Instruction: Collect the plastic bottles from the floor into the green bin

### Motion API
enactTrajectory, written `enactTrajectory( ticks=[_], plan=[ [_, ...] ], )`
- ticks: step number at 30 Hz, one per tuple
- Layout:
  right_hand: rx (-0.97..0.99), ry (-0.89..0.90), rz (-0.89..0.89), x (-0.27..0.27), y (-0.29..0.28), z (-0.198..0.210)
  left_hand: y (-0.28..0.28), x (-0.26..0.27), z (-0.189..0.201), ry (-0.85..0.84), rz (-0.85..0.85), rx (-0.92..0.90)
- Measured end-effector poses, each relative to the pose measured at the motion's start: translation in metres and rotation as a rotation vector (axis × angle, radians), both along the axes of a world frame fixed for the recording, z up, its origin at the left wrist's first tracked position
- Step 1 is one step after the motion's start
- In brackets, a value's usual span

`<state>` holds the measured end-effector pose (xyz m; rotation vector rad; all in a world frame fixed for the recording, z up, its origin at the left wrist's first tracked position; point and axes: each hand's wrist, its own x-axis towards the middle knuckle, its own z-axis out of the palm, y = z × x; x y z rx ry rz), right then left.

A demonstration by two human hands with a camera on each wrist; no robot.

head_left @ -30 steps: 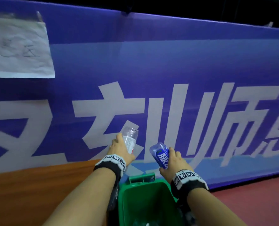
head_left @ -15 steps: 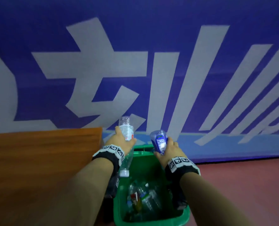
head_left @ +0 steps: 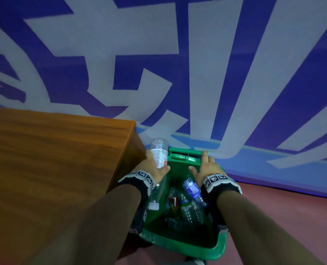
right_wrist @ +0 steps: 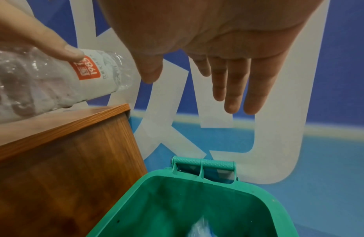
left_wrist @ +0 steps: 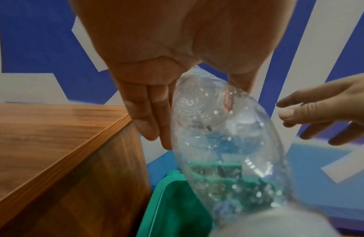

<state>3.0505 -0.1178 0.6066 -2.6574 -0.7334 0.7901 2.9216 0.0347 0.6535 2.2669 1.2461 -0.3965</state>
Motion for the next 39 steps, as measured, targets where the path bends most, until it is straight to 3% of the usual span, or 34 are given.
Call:
enactTrajectory(
  ticks=[9, 13, 16, 21, 26, 33, 39],
  plan=[
    [0.014, -0.077, 0.081, -0.010, -0.004, 0.024, -0.022, -0.019, 0.021, -0.125, 0.066, -0.002],
    [0.067, -0.187, 0.181, -0.048, 0.015, 0.062, -0.016, -0.078, 0.054, -0.179, 0.166, 0.115],
    [0.126, -0.261, 0.334, -0.111, 0.042, 0.098, -0.006, -0.155, 0.081, -0.234, 0.302, 0.169],
    [0.233, -0.362, 0.662, -0.283, 0.084, 0.150, -0.009, -0.346, 0.114, -0.249, 0.623, 0.272],
    [0.369, -0.377, 1.094, -0.514, 0.105, 0.186, -0.066, -0.581, 0.138, -0.231, 0.975, 0.377],
    [0.559, -0.378, 1.722, -0.813, 0.037, 0.198, -0.243, -0.855, 0.132, -0.139, 1.610, 0.502],
    [0.617, -0.368, 2.092, -0.986, -0.032, 0.179, -0.397, -0.976, 0.102, -0.059, 2.048, 0.453]
  ],
)
